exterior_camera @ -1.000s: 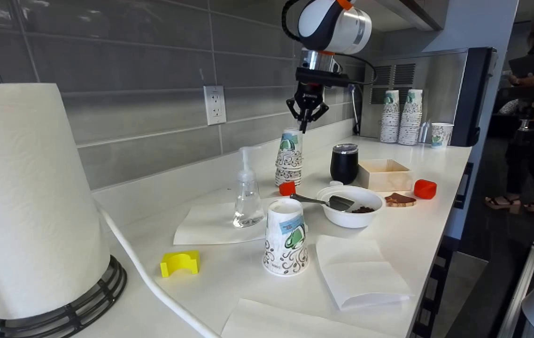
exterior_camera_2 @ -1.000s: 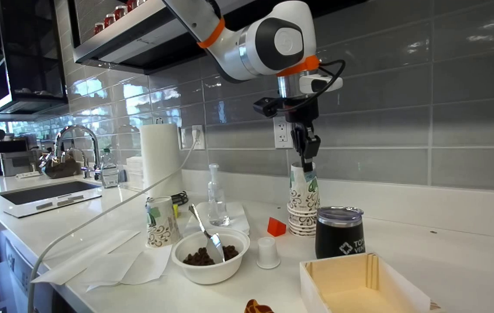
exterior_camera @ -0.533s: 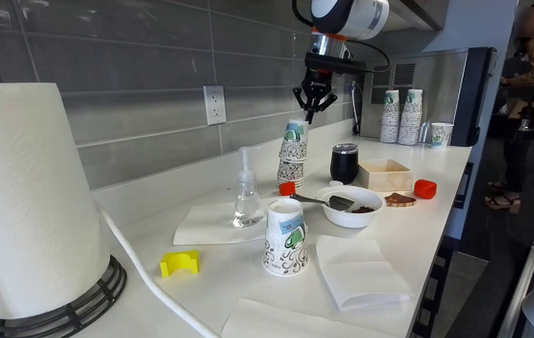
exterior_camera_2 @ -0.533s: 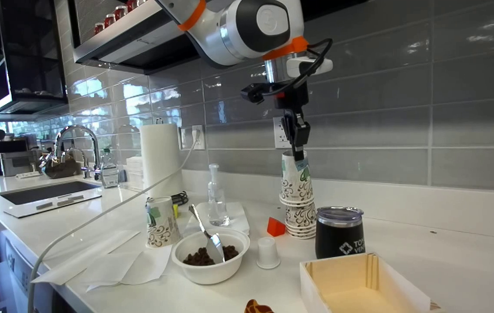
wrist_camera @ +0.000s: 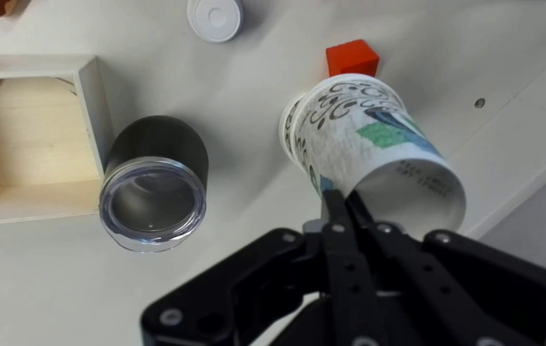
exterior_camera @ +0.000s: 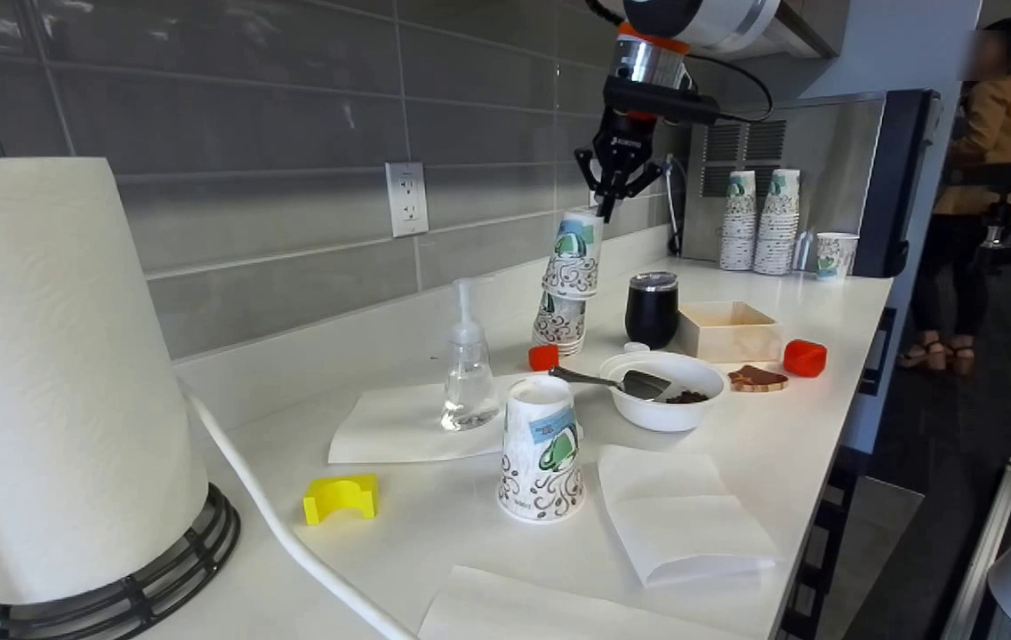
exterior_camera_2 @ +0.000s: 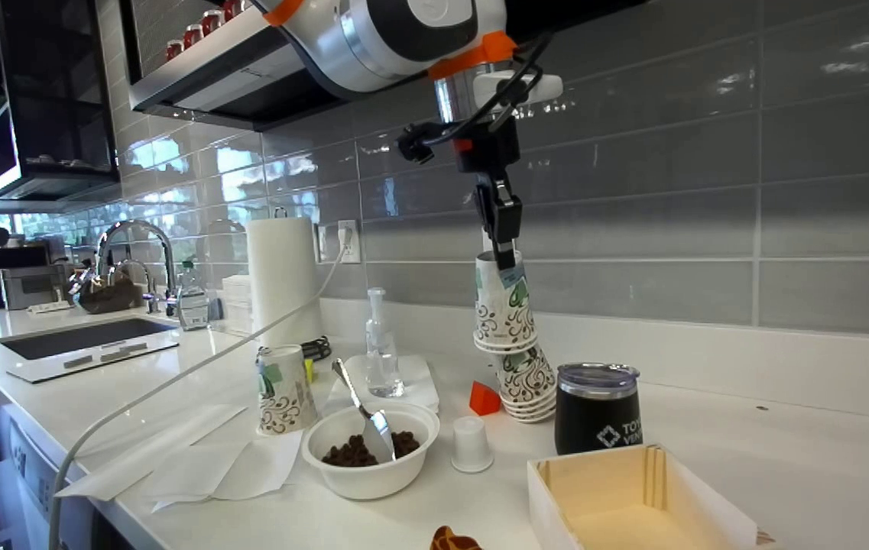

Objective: Move two cups from the right pile to the left pile

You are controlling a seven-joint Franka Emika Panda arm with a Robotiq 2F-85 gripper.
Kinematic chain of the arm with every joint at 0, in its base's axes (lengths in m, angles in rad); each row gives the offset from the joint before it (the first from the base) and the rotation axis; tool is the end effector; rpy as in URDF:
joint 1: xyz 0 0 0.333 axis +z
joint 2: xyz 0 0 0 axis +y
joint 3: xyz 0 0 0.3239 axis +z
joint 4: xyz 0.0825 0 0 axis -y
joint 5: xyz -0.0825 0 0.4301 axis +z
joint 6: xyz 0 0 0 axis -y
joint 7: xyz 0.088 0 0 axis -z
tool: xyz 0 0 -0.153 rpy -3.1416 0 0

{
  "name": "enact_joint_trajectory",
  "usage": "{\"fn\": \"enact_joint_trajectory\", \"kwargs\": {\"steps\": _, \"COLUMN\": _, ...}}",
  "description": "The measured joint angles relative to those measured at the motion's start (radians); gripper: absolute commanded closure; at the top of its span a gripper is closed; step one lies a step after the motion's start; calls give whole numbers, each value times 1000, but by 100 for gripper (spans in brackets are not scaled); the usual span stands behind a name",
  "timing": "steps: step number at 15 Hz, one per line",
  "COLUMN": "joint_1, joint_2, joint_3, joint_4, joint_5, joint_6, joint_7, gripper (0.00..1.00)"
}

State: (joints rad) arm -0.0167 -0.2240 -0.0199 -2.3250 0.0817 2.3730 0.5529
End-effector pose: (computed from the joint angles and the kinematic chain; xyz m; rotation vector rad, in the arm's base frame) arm 0.5470 -0.0165 0.3972 -2.8317 0.9393 -0.3680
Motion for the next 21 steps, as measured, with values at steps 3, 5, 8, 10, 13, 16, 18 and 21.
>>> {"fn": "enact_joint_trajectory", "kwargs": {"steps": 3, "joint_1": -14, "joint_2": -59, "joint_3": 9, "joint_4": -47, "joint_5": 0, "joint_6": 1, "joint_7": 0, "gripper": 99}}
{"fn": "enact_joint_trajectory", "kwargs": {"steps": 5, "joint_1": -25, "joint_2": -99, "joint_3": 15, "joint_4": -75, "joint_5": 2, "joint_6": 4, "joint_7": 0, "gripper": 99}}
{"fn": "enact_joint_trajectory", "kwargs": {"steps": 8, "joint_1": -38, "joint_2": -159, "joint_3": 19, "joint_4": -113, "joint_5": 8, "joint_6": 15, "joint_7": 0, "gripper": 99}}
{"fn": "enact_joint_trajectory", "kwargs": {"steps": 10, "joint_1": -47, "joint_2": -197, "joint_3": 21, "joint_4": -135, "joint_5": 12, "joint_6": 28, "joint_7": 0, "gripper": 99}}
{"fn": "enact_joint_trajectory", "kwargs": {"steps": 13, "joint_1": -63, "joint_2": -250, "joint_3": 25, "joint_4": -160, "joint_5": 13, "joint_6": 32, "joint_7": 0, "gripper": 99}}
{"fn": "enact_joint_trajectory", "kwargs": {"steps": 16, "joint_1": -76, "joint_2": -310, "joint_3": 34, "joint_4": -186, "joint_5": 13, "joint_6": 24, "joint_7": -2, "gripper": 99}}
{"fn": "enact_joint_trajectory", "kwargs": {"steps": 18, "joint_1": -79, "joint_2": -347, "joint_3": 45, "joint_4": -204, "joint_5": 12, "joint_6": -4, "joint_7": -10, "gripper": 99}}
{"fn": "enact_joint_trajectory", "kwargs": {"steps": 21, "joint_1": -78, "joint_2": -391, "joint_3": 82, "joint_4": -239, "joint_5": 10, "joint_6": -50, "joint_7": -27, "gripper": 99}}
